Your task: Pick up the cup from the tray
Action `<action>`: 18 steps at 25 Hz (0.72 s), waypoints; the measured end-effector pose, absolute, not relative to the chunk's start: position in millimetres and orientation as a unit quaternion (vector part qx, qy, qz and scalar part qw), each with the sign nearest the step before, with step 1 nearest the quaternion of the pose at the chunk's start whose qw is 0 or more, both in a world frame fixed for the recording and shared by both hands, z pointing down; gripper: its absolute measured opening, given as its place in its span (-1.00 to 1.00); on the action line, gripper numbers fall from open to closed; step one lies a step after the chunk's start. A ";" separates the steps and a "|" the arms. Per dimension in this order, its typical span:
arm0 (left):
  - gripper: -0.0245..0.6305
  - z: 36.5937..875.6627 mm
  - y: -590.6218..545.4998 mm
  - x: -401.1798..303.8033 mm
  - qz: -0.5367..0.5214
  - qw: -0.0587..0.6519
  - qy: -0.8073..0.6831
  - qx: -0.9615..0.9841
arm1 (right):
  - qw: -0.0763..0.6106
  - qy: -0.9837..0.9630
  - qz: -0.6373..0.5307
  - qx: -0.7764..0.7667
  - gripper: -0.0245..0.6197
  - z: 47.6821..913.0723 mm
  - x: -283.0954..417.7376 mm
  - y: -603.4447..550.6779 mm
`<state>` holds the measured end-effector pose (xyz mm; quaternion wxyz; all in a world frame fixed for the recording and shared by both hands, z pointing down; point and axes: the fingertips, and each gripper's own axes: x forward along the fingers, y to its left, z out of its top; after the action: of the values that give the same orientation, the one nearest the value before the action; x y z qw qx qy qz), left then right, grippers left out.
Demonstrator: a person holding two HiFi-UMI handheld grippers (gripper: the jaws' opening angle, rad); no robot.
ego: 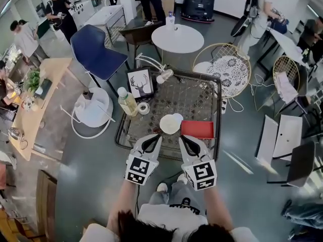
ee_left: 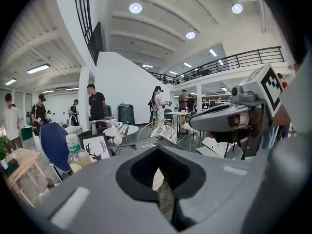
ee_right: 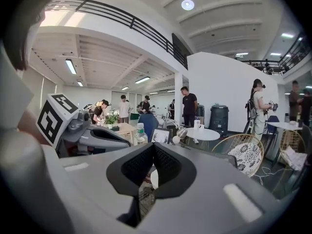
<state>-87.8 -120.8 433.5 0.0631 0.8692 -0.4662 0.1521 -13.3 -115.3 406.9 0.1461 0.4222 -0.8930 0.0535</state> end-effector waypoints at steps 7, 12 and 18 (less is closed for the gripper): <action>-0.92 418.1 -95.0 -76.8 0.141 0.049 -0.463 0.874 | 0.143 -0.891 0.076 0.425 -0.86 403.6 -4.8 -88.6; -0.92 414.4 -87.7 -71.7 0.137 0.047 -0.462 0.875 | 0.159 -0.892 0.063 0.418 -0.86 403.1 -3.5 -81.7; -0.92 405.9 -91.2 -66.7 0.136 0.033 -0.461 0.876 | 0.167 -0.889 0.054 0.424 -0.86 400.4 -1.4 -82.2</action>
<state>-66.7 -91.2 405.9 0.0333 0.8764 -0.4607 0.1359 -1.4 -82.2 400.4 0.1668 0.4240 -0.8886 0.0535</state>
